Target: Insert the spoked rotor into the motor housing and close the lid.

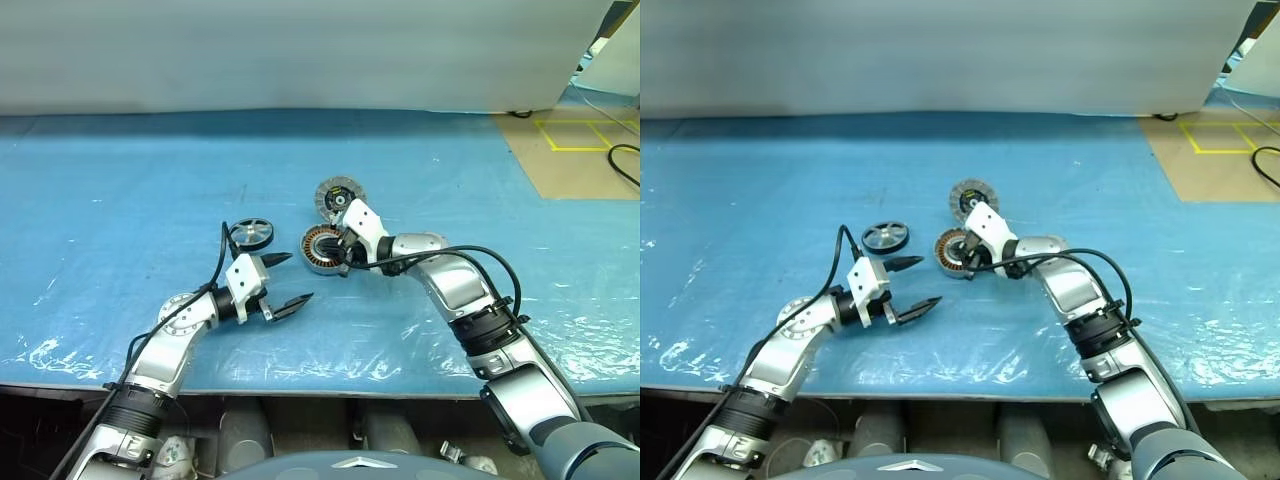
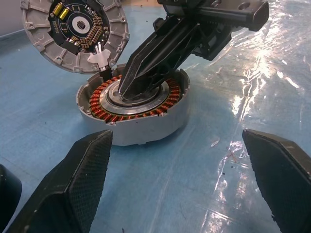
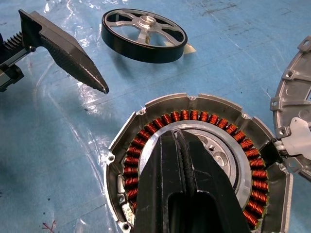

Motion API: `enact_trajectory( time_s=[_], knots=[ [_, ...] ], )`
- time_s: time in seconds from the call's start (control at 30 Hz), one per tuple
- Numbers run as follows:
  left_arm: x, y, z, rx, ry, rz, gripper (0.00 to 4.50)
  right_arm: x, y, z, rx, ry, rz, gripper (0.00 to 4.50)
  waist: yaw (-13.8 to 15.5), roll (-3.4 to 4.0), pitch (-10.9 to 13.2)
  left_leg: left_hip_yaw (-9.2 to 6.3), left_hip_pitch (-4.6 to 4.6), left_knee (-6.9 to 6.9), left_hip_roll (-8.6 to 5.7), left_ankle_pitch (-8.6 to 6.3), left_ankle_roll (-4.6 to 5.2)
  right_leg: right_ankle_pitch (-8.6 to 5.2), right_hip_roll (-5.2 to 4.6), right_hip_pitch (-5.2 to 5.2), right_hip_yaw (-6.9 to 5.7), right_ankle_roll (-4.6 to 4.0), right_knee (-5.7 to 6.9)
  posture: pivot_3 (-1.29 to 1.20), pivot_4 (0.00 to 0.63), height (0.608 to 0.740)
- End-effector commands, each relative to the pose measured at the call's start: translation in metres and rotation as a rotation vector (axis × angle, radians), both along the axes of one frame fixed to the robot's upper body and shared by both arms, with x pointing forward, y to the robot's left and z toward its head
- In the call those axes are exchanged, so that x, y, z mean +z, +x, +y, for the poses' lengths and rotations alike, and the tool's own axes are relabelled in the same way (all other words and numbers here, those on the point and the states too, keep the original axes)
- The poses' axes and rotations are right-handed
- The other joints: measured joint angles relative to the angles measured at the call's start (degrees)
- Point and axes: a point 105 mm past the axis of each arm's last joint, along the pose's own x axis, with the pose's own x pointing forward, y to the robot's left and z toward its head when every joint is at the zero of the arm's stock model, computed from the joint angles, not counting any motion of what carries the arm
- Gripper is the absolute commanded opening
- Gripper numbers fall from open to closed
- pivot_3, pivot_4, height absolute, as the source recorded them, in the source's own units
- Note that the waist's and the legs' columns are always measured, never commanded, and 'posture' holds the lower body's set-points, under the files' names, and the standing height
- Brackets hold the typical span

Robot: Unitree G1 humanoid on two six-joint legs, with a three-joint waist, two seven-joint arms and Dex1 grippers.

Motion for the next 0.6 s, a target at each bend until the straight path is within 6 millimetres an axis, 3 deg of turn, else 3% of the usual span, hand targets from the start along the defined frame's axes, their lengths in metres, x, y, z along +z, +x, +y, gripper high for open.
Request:
enact_trajectory(
  time_s=[0.03, 0.13, 0.23, 0.6],
  knots=[
    [0.009, 0.000, -0.003, -0.016, -0.007, -0.038, 4.50, -0.012, -0.001, -0.006, -0.021, -0.032, 0.032, 0.01, -0.01, 0.00, 0.00, 0.00, 0.00, 0.00, 0.00, 0.00, 0.00, 0.00, 0.00, 0.00, 0.00, 0.00, 0.00, 0.00, 0.150, 0.740],
    [0.009, 0.000, -0.003, -0.017, -0.007, -0.038, 4.50, 0.017, -0.006, 0.013, 0.024, 0.181, 0.056, 0.01, -0.06, 0.00, 0.00, 0.00, 0.00, 0.00, 0.00, 0.00, 0.00, 0.00, 0.00, -0.01, 0.02, 0.00, 0.01, 0.00, 0.150, 0.740],
    [0.010, 0.000, -0.003, -0.019, -0.015, -0.042, 4.50, 0.028, -0.011, 0.018, 0.076, 0.217, 0.030, 0.01, -0.13, 0.01, 0.00, 0.00, -0.12, 0.00, 0.01, 0.00, 0.00, 0.00, 0.02, -0.14, 0.01, 0.00, 0.01, 0.00, 0.150, 0.740],
    [0.032, 0.015, 0.016, 0.050, -0.064, -0.088, 4.50, 0.033, -0.012, 0.014, 0.117, 0.185, -0.053, 0.01, -0.06, 0.01, 0.00, -0.01, -0.22, -0.01, 0.02, 0.00, 0.00, 0.00, 0.01, -0.18, 0.00, 0.00, -0.04, 0.00, 0.150, 0.740]
  ],
)
